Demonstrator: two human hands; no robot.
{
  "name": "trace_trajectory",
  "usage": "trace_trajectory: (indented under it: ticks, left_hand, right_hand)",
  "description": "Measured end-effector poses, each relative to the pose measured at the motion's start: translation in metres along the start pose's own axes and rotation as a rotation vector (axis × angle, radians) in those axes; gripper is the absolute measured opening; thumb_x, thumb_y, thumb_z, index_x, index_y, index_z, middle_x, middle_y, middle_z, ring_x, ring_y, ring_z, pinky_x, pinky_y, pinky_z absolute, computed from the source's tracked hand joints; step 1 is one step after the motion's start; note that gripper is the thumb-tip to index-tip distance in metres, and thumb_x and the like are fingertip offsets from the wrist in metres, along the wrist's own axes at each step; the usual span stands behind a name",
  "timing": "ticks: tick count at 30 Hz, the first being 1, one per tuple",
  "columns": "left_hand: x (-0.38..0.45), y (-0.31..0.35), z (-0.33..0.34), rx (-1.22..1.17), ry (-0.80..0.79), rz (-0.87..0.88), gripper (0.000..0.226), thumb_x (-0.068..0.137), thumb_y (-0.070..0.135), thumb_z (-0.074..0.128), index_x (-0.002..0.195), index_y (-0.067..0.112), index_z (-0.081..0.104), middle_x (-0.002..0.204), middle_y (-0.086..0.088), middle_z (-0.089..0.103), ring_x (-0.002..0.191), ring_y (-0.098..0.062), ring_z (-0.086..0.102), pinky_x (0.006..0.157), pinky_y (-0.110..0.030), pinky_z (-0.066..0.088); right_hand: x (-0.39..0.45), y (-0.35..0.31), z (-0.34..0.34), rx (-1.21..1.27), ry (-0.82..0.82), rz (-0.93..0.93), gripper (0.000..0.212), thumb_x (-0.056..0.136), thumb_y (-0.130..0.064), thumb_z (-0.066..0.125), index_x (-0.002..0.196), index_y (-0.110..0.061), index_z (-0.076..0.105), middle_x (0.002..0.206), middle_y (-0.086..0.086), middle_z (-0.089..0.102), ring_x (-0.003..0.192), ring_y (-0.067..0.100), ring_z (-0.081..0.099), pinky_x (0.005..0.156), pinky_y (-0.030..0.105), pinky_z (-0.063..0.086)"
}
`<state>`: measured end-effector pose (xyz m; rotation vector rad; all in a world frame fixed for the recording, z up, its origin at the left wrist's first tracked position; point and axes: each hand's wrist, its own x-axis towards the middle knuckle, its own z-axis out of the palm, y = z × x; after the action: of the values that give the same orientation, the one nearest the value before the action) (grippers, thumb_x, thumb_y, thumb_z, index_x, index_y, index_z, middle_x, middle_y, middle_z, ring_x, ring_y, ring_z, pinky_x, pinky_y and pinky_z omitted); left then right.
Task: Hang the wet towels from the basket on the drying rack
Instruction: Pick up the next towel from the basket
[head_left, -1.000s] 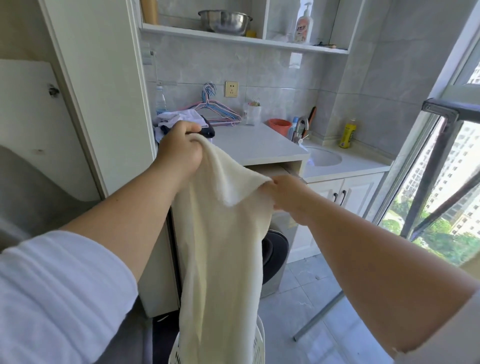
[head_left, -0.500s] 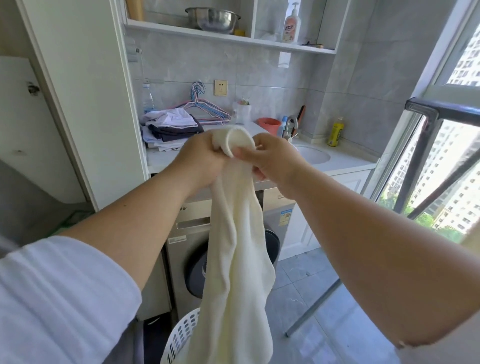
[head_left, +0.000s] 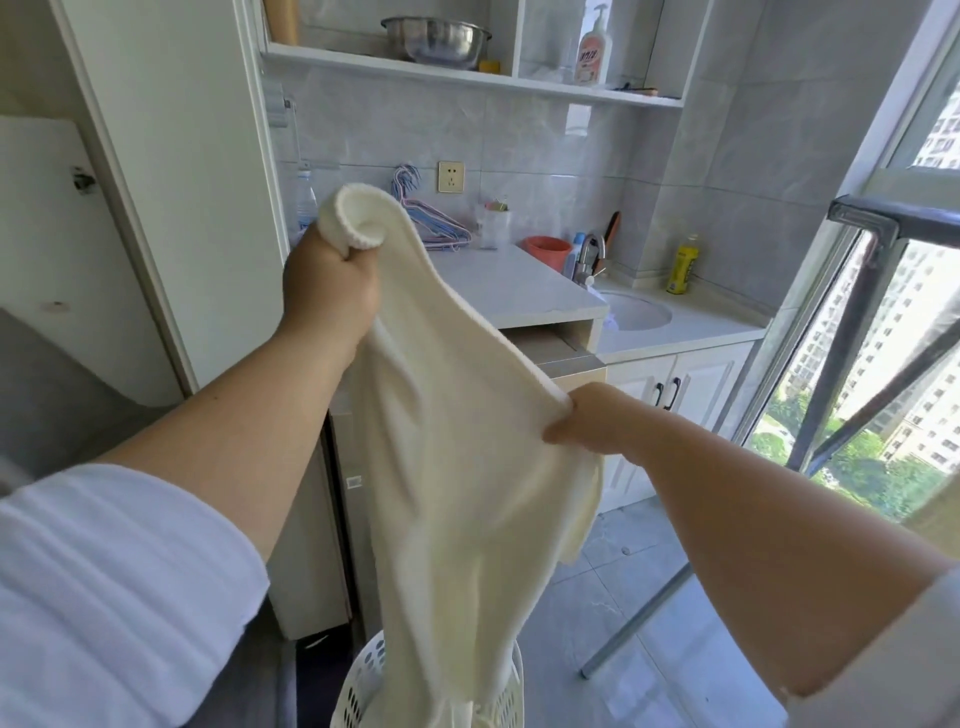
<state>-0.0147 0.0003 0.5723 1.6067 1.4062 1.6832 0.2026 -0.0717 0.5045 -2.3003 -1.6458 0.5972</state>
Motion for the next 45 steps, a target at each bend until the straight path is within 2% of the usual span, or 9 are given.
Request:
trace_trajectory:
  ticks: [7, 12, 21, 25, 28, 32, 38, 42, 45]
  left_hand:
    - [-0.041, -0.007, 0.024, -0.035, -0.898, 0.06, 0.026, 0.073, 0.029, 0.077, 0.096, 0.031, 0.066, 0.094, 0.009, 0.069, 0.082, -0.001, 0.061, 0.078, -0.023, 0.048]
    - [-0.036, -0.01, 0.026, 0.032, -0.767, 0.045, 0.021, 0.075, 0.032, 0.071, 0.096, 0.03, 0.068, 0.095, 0.007, 0.07, 0.087, -0.009, 0.064, 0.075, -0.027, 0.051]
    - [-0.008, 0.005, 0.022, -0.339, -0.334, -0.06, 0.008, 0.081, 0.038, 0.063, 0.086, 0.031, 0.063, 0.096, 0.004, 0.068, 0.095, -0.02, 0.065, 0.088, -0.039, 0.052]
    - [-0.002, -0.009, 0.016, -0.166, -0.147, -0.021, 0.006, 0.088, 0.031, 0.058, 0.092, 0.03, 0.054, 0.08, 0.011, 0.058, 0.087, -0.019, 0.06, 0.082, -0.036, 0.049]
    - [-0.01, -0.02, 0.018, -0.177, -0.236, -0.164, 0.021, 0.078, 0.042, 0.058, 0.095, 0.028, 0.059, 0.087, 0.005, 0.064, 0.09, -0.023, 0.065, 0.083, -0.04, 0.053]
    - [-0.026, -0.01, 0.027, -0.401, -0.567, -0.245, 0.023, 0.079, 0.036, 0.058, 0.097, 0.025, 0.068, 0.098, -0.003, 0.072, 0.089, -0.021, 0.068, 0.077, -0.034, 0.052]
    - [-0.025, 0.004, 0.015, -0.695, -0.884, -0.381, 0.026, 0.089, 0.02, 0.046, 0.098, 0.007, 0.065, 0.092, -0.016, 0.064, 0.081, -0.022, 0.063, 0.075, -0.033, 0.054]
    - [-0.026, 0.0, 0.007, -0.103, -0.939, 0.097, 0.026, 0.081, 0.048, 0.059, 0.086, 0.023, 0.066, 0.096, -0.009, 0.066, 0.094, -0.022, 0.064, 0.092, -0.039, 0.05]
    - [-0.025, 0.003, 0.001, 0.374, -0.854, 0.399, 0.027, 0.079, 0.059, 0.055, 0.063, 0.039, 0.054, 0.1, -0.002, 0.048, 0.11, -0.025, 0.046, 0.101, -0.04, 0.037]
  right_hand:
    - [-0.014, -0.07, -0.027, 0.558, 0.263, -0.254, 0.016, 0.085, -0.024, 0.063, 0.07, -0.018, 0.059, 0.062, -0.002, 0.051, 0.061, 0.016, 0.046, 0.047, 0.019, 0.036]
    - [-0.021, -0.076, -0.031, 0.489, 0.322, -0.372, 0.005, 0.082, -0.02, 0.063, 0.08, -0.016, 0.062, 0.068, -0.004, 0.054, 0.062, 0.012, 0.048, 0.054, 0.022, 0.04]
    - [-0.001, -0.029, 0.017, 0.239, 0.049, -0.053, 0.019, 0.088, -0.014, 0.049, 0.102, -0.011, 0.062, 0.087, 0.004, 0.06, 0.08, 0.022, 0.056, 0.074, 0.032, 0.047]
    - [0.008, -0.026, 0.007, 0.663, 0.206, 0.07, 0.022, 0.088, -0.022, 0.046, 0.098, -0.012, 0.064, 0.091, 0.009, 0.059, 0.083, 0.023, 0.053, 0.077, 0.036, 0.048]
    - [0.005, -0.05, -0.015, 1.112, 0.236, -0.04, 0.013, 0.088, -0.028, 0.051, 0.085, -0.021, 0.062, 0.1, 0.006, 0.063, 0.09, 0.025, 0.059, 0.087, 0.046, 0.051]
    - [-0.006, -0.088, -0.024, 1.14, 0.097, -0.321, 0.009, 0.096, -0.026, 0.052, 0.098, -0.023, 0.06, 0.095, 0.005, 0.064, 0.089, 0.025, 0.061, 0.088, 0.05, 0.05]
    - [-0.004, -0.098, -0.004, 1.11, 0.067, -0.459, 0.066, 0.063, -0.01, 0.082, 0.118, -0.016, 0.045, 0.107, 0.018, 0.065, 0.099, 0.033, 0.067, 0.085, 0.055, 0.055]
    - [-0.007, -0.101, -0.004, 0.99, 0.104, -0.372, 0.025, 0.058, -0.029, 0.061, 0.079, -0.018, 0.05, 0.072, 0.012, 0.053, 0.076, 0.025, 0.055, 0.07, 0.048, 0.051]
    - [-0.008, -0.097, 0.003, 1.002, 0.029, -0.299, 0.03, 0.07, -0.026, 0.058, 0.091, -0.004, 0.06, 0.086, 0.018, 0.061, 0.083, 0.033, 0.061, 0.085, 0.058, 0.051]
